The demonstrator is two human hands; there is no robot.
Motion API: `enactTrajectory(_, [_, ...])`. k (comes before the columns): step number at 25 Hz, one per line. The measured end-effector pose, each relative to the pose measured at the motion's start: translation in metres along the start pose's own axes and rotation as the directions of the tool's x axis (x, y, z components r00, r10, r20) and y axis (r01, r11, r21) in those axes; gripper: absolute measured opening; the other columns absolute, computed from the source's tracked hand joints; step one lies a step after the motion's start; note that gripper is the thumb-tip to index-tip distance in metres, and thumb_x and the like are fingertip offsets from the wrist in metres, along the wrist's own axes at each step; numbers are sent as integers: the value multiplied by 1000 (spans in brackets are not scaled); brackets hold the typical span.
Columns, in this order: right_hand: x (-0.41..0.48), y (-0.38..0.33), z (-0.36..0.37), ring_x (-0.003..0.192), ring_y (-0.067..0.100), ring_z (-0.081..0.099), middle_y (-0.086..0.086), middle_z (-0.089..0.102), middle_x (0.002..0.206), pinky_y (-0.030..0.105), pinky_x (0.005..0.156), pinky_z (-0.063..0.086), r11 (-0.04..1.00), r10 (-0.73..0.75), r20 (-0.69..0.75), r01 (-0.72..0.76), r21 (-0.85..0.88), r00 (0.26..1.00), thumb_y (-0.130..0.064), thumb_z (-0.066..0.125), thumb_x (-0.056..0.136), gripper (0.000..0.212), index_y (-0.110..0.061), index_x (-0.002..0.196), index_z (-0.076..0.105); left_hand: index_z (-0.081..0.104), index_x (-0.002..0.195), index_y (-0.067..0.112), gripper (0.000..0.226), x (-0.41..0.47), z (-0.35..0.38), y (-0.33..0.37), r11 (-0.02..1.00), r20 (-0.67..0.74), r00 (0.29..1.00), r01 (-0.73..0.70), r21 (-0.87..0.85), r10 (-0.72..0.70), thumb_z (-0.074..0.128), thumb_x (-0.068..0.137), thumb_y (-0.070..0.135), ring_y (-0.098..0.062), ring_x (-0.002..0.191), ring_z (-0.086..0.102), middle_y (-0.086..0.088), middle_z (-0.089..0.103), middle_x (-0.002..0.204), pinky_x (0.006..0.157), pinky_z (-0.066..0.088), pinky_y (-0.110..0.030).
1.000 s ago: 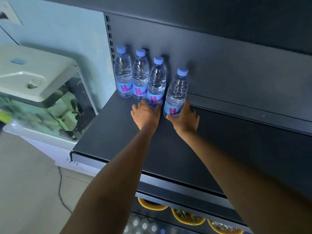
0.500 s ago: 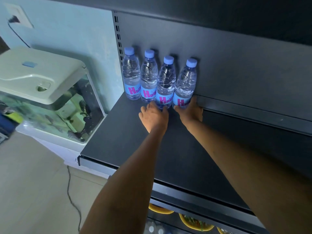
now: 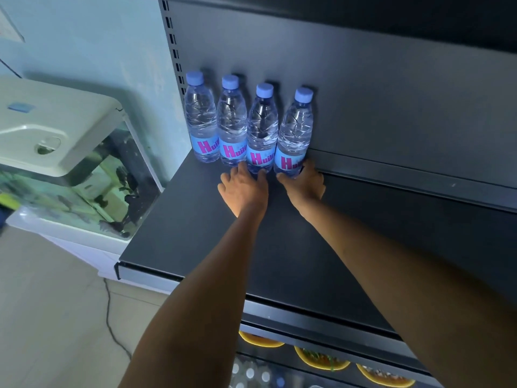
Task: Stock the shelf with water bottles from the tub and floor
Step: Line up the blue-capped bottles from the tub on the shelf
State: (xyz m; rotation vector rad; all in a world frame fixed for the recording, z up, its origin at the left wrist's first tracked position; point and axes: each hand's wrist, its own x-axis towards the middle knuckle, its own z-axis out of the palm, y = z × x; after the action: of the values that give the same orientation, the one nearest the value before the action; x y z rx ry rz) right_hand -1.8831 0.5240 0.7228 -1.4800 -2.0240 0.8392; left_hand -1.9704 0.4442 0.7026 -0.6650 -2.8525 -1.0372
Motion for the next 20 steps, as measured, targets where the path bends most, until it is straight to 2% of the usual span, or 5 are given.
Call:
enactTrajectory(6, [1,-5,-1,132,34,52,8,62,137,46,107,43,998,35,36,-33,-55,999,-49,78,79,72,-18,137,49,58,120,16,44,0,1,1,1000,-30,1000,3,2,-3,56,95,53,-29,115,51,-4,66,118,96,34,-41])
enactTrajectory(12, [-23,10,-28,122,31,59,12,64,127,51,102,52,959,72,159,-112,259,985,-25,82,80,75,-10,143,42,59,113,12,49,0,0,5,999,-14,1000,27,-41,-27,62,89,55,-33,115,51,-8,68,115,99,34,-44])
enactTrajectory(16, [-73,23,-61,127,26,54,14,55,137,43,103,52,925,15,267,-115,363,964,-21,80,85,85,-11,155,32,60,112,10,53,-5,-10,3,986,-3,1000,24,-168,-25,69,83,54,-35,118,53,-10,69,114,102,36,-46])
enactTrajectory(18, [-101,38,-79,127,24,52,11,55,137,41,105,50,923,-18,253,-81,377,967,-21,79,86,81,-13,154,35,59,109,9,50,-22,-17,2,961,22,1000,-13,-278,20,71,82,49,-39,115,54,-13,68,111,101,40,-47])
enactTrajectory(20, [-130,60,-97,121,22,55,9,56,134,34,100,49,910,-28,223,-68,410,974,-19,77,88,72,-14,151,42,59,104,7,43,-58,-24,7,933,41,997,-52,-356,71,71,81,42,-40,110,55,-14,66,102,97,42,-47])
